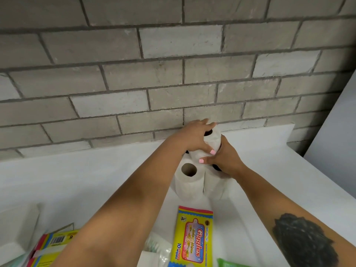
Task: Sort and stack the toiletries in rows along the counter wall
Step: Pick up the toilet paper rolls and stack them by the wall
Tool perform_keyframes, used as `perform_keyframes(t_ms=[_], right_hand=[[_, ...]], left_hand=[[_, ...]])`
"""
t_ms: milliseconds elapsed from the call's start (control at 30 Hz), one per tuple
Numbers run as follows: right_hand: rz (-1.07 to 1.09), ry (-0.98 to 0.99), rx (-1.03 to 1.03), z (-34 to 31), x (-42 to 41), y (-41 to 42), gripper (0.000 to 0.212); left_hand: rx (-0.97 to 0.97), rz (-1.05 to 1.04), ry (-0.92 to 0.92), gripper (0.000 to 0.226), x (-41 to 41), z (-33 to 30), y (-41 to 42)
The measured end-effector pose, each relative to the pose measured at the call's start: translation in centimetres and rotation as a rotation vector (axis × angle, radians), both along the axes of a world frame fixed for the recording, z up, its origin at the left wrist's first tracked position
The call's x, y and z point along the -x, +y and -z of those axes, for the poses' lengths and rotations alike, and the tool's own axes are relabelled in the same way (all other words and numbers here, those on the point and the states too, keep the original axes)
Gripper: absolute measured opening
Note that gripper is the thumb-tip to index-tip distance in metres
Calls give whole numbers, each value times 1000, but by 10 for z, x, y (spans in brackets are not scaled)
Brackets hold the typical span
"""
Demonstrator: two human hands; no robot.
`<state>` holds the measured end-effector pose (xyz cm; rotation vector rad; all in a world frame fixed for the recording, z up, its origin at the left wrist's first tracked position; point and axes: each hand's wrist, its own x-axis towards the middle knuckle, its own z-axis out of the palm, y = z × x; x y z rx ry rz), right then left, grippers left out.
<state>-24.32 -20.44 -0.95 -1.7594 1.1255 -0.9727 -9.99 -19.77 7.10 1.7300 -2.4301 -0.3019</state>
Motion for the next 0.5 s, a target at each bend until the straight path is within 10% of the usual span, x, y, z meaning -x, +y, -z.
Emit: perform_keyframes(t_ms=[500], right_hand=[[209,20,-34,-22,11,64,116]], left_hand=[[220,-95,394,70,-16,8,60]])
